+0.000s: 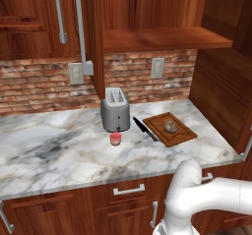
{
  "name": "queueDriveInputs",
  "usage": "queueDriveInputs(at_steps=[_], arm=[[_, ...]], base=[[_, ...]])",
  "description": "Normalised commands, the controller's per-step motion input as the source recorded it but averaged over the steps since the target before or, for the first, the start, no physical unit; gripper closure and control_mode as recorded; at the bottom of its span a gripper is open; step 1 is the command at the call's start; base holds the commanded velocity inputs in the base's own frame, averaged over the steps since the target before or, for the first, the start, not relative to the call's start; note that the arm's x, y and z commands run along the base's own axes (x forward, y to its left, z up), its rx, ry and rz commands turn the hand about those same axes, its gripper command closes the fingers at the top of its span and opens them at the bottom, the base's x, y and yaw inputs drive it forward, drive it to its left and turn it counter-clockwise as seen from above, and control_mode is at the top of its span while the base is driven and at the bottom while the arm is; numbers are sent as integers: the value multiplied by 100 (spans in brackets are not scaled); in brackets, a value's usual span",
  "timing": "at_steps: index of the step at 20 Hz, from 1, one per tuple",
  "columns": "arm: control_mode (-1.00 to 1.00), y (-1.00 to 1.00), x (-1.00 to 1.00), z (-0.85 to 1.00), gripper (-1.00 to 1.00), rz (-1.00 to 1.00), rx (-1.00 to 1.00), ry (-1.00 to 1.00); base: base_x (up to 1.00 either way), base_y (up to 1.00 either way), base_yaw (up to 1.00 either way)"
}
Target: Pick the bread, place it on the cutting board, pick the jam, place it on the counter, and close the cabinet.
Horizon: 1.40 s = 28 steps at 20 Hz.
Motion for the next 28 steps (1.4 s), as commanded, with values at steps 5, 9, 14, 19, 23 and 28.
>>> queueDriveInputs(at_steps=[5,9,14,19,23,28], arm=[[-100,52,0,0,-100,0,0,0],[-100,56,0,0,-100,-2,0,0],[-100,58,-4,0,-100,-3,0,0],[-100,59,-2,0,-100,-6,0,0],[-100,59,0,0,-100,-10,0,0],[-100,53,0,0,-100,-17,0,0]], base=[[0,0,0],[0,0,0],[0,0,0],[0,0,0],[0,0,0],[0,0,0]])
